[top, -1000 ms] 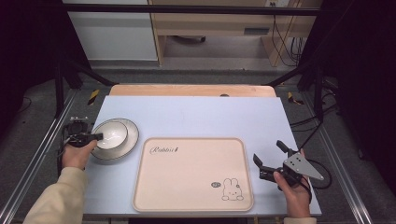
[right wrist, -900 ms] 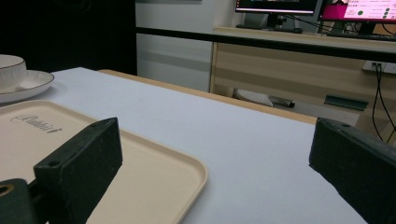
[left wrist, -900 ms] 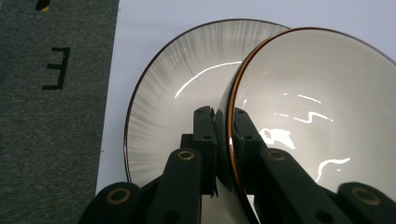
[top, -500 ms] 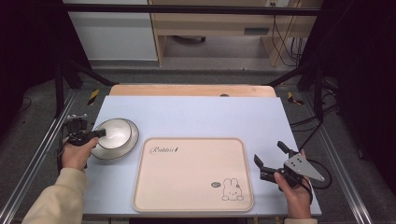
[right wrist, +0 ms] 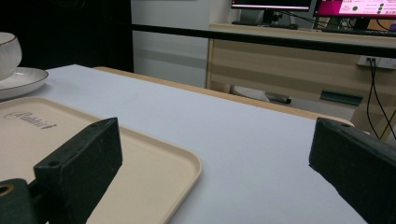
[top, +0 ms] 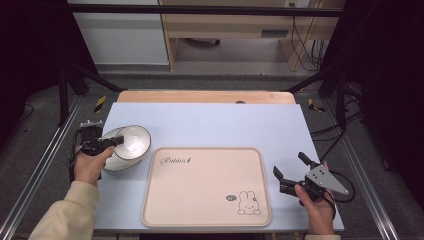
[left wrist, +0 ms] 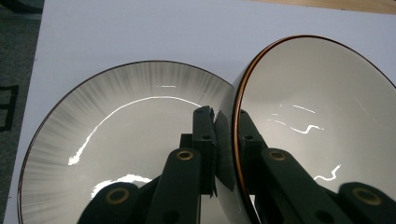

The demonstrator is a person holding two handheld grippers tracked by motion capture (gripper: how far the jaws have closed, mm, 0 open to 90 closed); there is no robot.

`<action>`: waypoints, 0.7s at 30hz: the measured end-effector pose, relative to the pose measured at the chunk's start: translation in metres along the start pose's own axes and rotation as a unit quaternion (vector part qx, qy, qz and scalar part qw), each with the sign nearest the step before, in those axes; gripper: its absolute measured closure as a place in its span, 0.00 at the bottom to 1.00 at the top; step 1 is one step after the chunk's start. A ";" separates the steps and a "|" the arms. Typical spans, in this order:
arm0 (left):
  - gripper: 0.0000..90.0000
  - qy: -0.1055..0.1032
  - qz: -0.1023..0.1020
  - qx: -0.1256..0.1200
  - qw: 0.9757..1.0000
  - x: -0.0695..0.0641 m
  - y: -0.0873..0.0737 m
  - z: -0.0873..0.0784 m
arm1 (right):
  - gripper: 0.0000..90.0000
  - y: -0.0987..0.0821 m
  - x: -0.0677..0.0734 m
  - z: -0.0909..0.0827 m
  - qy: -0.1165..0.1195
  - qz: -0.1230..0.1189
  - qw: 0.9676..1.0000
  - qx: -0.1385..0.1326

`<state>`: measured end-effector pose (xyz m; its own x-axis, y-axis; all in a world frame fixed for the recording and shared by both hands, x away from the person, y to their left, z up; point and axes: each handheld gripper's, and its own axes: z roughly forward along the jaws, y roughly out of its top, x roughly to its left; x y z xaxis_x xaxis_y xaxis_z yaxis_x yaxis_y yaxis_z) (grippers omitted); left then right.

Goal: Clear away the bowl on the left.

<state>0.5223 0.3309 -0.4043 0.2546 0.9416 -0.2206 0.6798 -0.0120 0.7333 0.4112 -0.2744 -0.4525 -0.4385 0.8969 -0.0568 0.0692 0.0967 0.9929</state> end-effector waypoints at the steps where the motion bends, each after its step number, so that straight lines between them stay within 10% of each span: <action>1: 0.92 0.000 0.000 0.000 1.000 0.000 0.000 0.000 | 0.03 0.000 0.000 0.000 0.000 0.000 1.000 0.000; 21: 0.92 -0.039 0.018 -0.005 0.999 -0.024 -0.001 -0.008 | 0.03 -0.002 0.004 0.001 0.002 -0.008 1.000 0.009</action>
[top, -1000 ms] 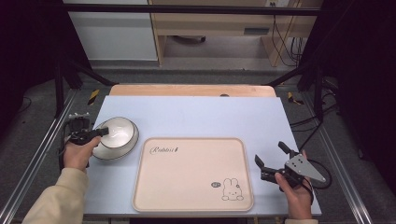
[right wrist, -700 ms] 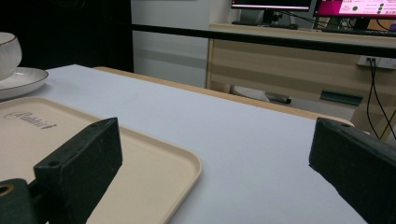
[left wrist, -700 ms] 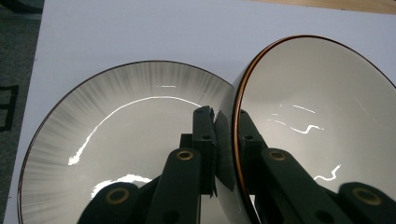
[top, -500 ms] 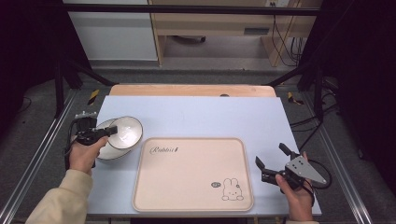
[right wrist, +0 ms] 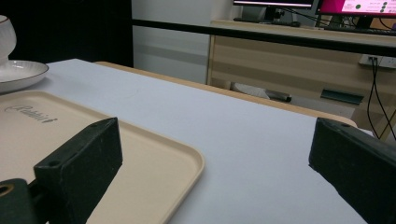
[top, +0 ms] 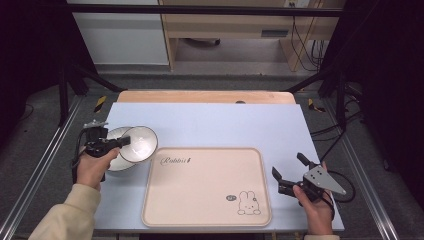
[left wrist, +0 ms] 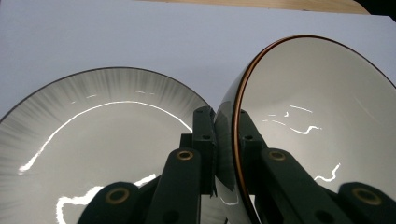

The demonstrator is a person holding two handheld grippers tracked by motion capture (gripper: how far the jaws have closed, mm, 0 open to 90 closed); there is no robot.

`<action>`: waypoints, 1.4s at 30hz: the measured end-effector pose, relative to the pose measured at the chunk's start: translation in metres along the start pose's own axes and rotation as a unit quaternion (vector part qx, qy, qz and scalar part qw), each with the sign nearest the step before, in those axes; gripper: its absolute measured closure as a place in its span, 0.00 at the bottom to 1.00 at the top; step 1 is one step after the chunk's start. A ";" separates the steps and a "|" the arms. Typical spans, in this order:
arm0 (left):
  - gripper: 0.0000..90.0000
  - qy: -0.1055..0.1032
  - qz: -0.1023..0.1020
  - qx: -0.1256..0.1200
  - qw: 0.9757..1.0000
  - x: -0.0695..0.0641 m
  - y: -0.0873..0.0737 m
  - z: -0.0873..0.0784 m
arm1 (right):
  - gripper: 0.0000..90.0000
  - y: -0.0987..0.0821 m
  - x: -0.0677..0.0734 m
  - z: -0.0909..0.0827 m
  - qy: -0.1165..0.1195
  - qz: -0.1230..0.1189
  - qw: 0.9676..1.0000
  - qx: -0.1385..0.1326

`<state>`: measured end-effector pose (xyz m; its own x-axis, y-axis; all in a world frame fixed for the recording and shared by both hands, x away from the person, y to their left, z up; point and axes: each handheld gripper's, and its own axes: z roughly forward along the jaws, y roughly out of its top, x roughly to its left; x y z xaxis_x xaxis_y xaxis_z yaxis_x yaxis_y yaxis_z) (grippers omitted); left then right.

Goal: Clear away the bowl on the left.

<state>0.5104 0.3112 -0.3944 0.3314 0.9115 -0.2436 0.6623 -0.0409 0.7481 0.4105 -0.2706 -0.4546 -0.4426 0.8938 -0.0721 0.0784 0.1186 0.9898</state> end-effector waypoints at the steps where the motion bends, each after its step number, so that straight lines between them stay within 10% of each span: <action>1: 0.92 -0.004 0.001 0.000 1.000 -0.002 -0.001 0.000 | 0.03 0.000 0.001 0.000 0.001 -0.001 1.000 -0.002; 42: 0.92 -0.084 0.063 0.023 0.994 -0.087 -0.010 0.041 | 0.03 0.004 0.001 -0.003 -0.002 0.000 1.000 -0.011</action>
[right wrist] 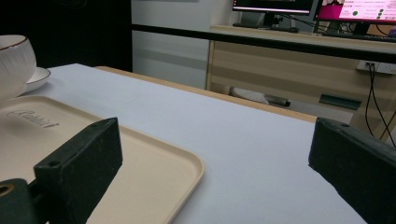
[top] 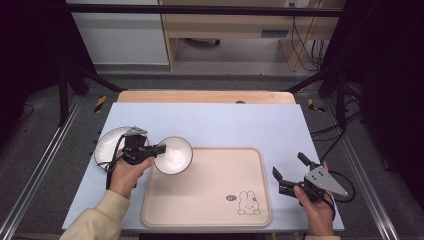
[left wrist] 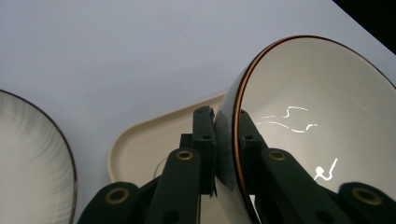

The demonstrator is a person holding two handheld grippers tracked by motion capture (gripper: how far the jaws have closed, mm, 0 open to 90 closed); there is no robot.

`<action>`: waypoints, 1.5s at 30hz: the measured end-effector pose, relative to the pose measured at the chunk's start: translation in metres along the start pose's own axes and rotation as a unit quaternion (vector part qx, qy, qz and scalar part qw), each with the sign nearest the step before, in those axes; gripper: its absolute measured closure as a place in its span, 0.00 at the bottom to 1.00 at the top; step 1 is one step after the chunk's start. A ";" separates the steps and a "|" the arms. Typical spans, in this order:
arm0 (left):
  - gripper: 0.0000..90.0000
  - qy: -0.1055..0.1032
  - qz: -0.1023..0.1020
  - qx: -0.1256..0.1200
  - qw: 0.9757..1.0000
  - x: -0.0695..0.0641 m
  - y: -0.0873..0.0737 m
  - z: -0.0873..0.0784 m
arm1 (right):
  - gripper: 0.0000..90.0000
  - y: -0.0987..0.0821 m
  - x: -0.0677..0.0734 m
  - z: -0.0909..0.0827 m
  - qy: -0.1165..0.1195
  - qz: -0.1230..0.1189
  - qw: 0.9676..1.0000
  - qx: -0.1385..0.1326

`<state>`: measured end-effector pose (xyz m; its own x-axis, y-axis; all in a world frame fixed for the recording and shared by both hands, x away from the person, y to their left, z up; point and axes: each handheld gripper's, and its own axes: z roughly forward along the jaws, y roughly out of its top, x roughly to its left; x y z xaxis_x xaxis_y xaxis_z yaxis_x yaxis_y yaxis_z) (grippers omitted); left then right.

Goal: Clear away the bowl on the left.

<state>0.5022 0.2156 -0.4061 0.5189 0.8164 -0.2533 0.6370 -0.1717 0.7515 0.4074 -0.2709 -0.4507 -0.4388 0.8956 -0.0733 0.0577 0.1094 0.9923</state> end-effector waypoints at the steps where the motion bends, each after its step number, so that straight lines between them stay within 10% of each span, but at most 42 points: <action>1: 0.92 -0.002 0.001 0.001 1.000 -0.002 0.000 0.002 | 0.03 0.000 0.000 0.000 0.000 0.001 1.000 -0.001; 45: 0.92 -0.056 0.041 0.071 0.995 -0.061 -0.019 0.053 | 0.04 0.001 0.004 0.002 0.008 -0.020 1.000 0.005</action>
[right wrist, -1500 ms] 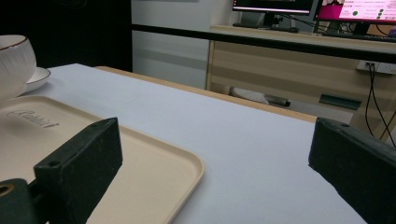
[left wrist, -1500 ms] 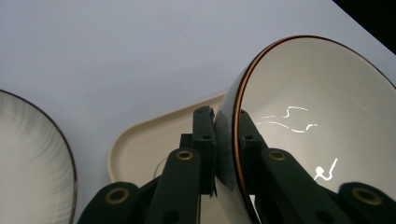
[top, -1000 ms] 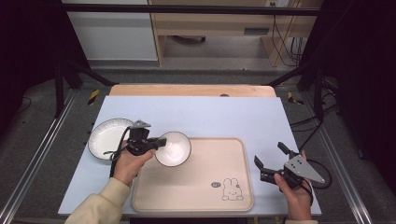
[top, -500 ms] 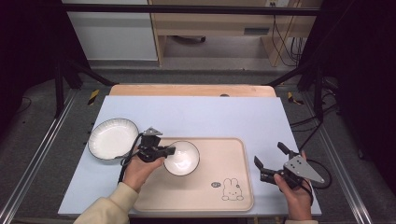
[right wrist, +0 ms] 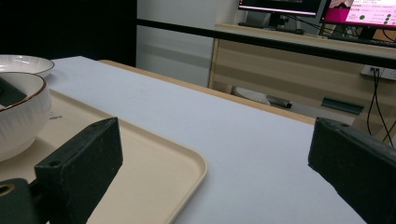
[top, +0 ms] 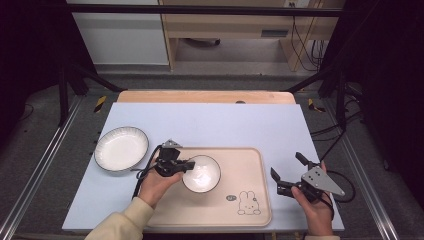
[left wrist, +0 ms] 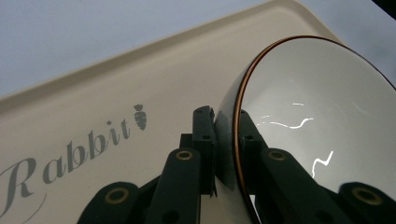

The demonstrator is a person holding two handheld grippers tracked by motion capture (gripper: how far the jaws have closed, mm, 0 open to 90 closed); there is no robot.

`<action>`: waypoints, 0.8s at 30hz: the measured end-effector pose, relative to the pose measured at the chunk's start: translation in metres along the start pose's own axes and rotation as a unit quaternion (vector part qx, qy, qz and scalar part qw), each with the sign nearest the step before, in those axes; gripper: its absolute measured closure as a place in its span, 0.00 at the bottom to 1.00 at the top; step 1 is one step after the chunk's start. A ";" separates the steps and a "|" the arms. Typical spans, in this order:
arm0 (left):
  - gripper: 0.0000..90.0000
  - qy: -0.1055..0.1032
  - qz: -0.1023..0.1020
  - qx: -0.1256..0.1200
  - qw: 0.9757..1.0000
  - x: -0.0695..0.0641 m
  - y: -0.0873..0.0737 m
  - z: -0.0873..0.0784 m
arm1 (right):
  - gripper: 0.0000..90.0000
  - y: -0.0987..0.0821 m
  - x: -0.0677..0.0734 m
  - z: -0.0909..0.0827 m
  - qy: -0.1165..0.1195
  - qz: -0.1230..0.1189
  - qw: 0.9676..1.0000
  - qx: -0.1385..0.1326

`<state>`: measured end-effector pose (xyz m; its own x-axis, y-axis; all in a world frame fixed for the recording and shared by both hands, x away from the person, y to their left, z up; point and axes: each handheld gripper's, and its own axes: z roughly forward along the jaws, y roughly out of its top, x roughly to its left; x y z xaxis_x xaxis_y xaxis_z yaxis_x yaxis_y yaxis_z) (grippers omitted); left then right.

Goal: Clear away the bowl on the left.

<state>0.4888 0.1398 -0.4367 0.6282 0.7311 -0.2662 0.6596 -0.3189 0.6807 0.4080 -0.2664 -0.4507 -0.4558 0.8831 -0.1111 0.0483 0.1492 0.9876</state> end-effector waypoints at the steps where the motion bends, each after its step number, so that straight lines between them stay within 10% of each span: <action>1: 0.92 -0.001 0.000 0.000 1.000 0.000 0.000 0.000 | 0.04 0.000 0.000 0.000 0.000 0.000 1.000 0.000; 24: 0.91 -0.016 0.011 0.022 1.000 -0.003 -0.003 0.008 | 0.04 0.000 -0.003 -0.003 -0.005 0.004 1.000 -0.001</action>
<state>0.4881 0.1341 -0.4430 0.6558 0.7036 -0.2735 0.6618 -0.3615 0.6568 0.4070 -0.2699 -0.4498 -0.4474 0.8882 -0.1045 0.0495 0.1413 0.9887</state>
